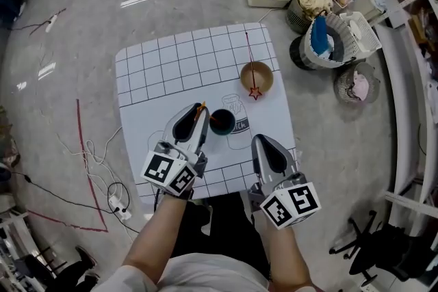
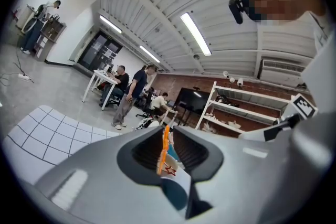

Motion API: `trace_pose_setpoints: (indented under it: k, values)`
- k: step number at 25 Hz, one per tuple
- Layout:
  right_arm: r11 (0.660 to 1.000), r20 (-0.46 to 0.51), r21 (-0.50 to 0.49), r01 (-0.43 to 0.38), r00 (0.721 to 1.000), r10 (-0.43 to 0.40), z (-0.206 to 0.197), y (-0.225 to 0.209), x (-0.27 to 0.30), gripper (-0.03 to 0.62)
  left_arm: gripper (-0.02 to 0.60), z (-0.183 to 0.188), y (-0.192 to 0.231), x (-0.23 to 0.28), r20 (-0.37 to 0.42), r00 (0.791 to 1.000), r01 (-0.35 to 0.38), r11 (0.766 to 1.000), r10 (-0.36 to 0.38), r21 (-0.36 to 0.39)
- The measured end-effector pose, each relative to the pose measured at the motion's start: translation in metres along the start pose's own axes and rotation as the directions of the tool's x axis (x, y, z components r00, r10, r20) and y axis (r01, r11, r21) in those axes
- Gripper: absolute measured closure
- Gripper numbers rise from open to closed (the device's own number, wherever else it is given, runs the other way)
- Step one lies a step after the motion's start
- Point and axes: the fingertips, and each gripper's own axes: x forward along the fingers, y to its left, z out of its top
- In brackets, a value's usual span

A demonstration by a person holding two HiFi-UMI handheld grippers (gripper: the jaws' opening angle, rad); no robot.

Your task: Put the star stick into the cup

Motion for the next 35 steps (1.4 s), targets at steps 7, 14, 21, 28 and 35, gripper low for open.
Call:
trace_pose_setpoints:
  k: [7, 14, 21, 28, 35]
  values:
    - [1.000, 0.008, -0.010, -0.007, 1.000, 0.008, 0.002, 0.016, -0.006, 0.582, 0.555, 0.011, -0.005, -0.011, -0.006, 1.000, 0.014, 0.999, -0.013, 0.032]
    - [0.999, 0.024, -0.027, -0.042, 0.999, 0.042, 0.018, 0.047, -0.017, 0.581, 0.551, 0.039, -0.007, -0.035, 0.006, 1.000, -0.004, 0.998, 0.003, 0.064]
    - [0.998, 0.047, -0.031, -0.059, 0.997, 0.061, 0.036, 0.072, -0.029, 0.582, 0.551, 0.070, -0.020, -0.056, 0.019, 1.000, -0.008, 0.997, 0.006, 0.077]
    - [0.996, 0.061, -0.055, -0.067, 0.996, 0.071, 0.050, 0.097, -0.045, 0.581, 0.552, 0.098, -0.047, -0.079, -0.016, 1.000, 0.002, 0.992, 0.001, 0.128]
    - [0.994, 0.094, -0.084, -0.076, 0.992, 0.083, 0.067, 0.122, -0.063, 0.582, 0.553, 0.125, -0.078, -0.105, -0.034, 0.999, 0.019, 0.985, -0.014, 0.170]
